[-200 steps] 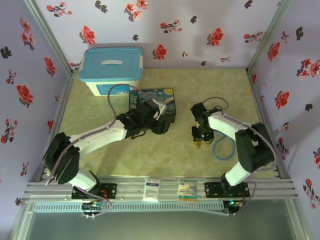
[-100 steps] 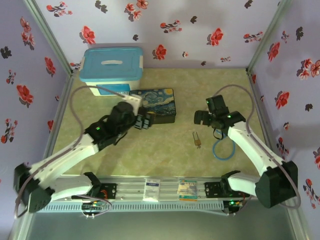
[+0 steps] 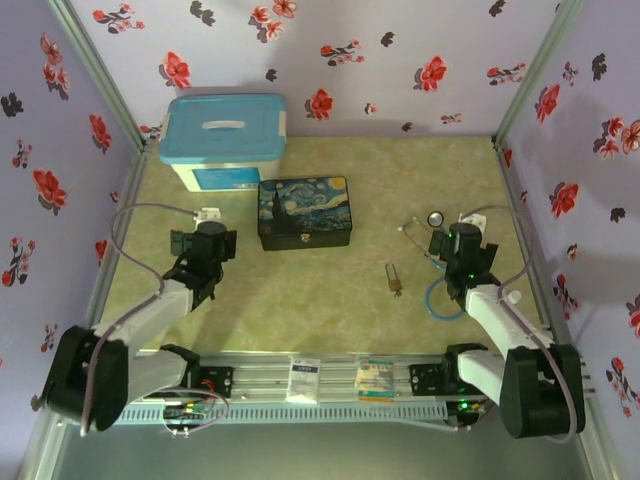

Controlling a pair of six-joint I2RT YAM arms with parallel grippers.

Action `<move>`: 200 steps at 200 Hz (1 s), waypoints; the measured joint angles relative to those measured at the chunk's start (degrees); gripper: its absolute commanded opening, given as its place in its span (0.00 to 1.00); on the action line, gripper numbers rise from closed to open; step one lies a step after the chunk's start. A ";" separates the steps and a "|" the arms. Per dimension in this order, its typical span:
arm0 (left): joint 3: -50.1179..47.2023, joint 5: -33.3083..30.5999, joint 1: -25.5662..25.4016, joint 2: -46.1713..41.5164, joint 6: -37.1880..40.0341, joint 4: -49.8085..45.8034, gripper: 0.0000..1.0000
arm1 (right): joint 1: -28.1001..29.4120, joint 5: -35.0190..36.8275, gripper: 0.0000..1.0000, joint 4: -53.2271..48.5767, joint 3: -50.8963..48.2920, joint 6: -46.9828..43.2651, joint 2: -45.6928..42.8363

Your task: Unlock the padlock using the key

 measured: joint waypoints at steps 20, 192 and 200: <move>-1.05 0.81 3.76 3.93 2.84 7.61 0.99 | -0.11 0.66 0.99 10.08 -3.54 -1.14 3.82; -7.32 25.42 20.26 22.05 4.22 40.83 1.00 | -6.01 -12.74 0.99 43.76 -3.19 -0.04 28.26; -7.32 26.05 20.59 22.05 4.22 40.83 1.00 | -5.92 -12.74 0.99 44.02 -3.19 -0.04 28.26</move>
